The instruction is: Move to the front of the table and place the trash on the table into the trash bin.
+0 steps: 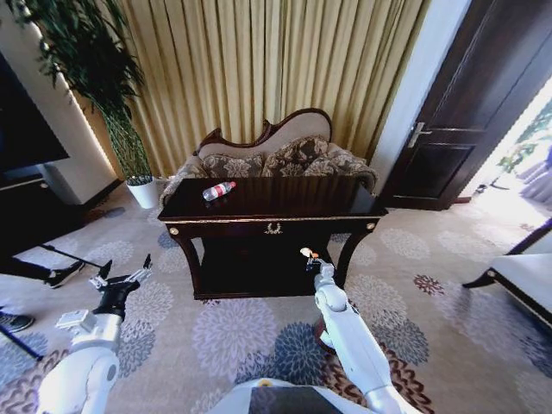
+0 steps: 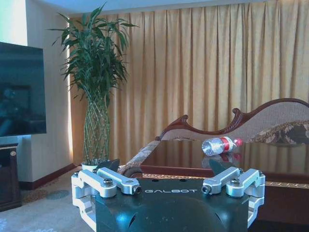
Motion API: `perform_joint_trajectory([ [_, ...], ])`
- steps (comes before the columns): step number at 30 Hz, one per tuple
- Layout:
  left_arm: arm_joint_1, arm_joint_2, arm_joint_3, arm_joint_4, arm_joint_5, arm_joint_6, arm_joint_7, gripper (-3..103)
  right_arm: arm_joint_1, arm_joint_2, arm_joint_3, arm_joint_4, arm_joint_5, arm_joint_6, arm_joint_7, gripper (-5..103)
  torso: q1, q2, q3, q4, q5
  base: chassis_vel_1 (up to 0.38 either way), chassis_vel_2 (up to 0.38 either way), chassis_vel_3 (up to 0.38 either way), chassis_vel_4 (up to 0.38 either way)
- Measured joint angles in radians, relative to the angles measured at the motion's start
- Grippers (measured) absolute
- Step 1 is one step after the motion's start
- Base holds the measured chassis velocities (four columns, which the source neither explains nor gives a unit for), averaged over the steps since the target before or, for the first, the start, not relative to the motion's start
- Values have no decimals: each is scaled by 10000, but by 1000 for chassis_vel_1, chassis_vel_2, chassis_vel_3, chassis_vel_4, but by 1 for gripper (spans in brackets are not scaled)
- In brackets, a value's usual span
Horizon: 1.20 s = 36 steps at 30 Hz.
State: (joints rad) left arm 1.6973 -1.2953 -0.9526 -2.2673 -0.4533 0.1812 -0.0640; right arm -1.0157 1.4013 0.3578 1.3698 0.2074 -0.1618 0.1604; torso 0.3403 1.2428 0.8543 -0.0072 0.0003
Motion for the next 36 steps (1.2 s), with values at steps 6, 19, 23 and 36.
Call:
perform_joint_trajectory([
  [6,-3,18,2,22,10,-9,1,100,9,-6,0,-28,-2,53,-7,5,1,0,0,5,-7,0,0,0,0],
  [19,13,20,17,71,36,-37,1,100,5,-45,-4,-116,36,74,2,5,1,0,0,3,-3,0,0,0,0],
  [23,10,29,18,70,38,-50,2,100,-12,-53,4,-137,48,87,12,5,1,-1,0,3,-4,0,0,0,0],
  [36,-28,21,26,155,38,-58,3,100,-287,13,71,238,94,299,-10,5,1,0,0,3,-3,0,0,0,0],
])
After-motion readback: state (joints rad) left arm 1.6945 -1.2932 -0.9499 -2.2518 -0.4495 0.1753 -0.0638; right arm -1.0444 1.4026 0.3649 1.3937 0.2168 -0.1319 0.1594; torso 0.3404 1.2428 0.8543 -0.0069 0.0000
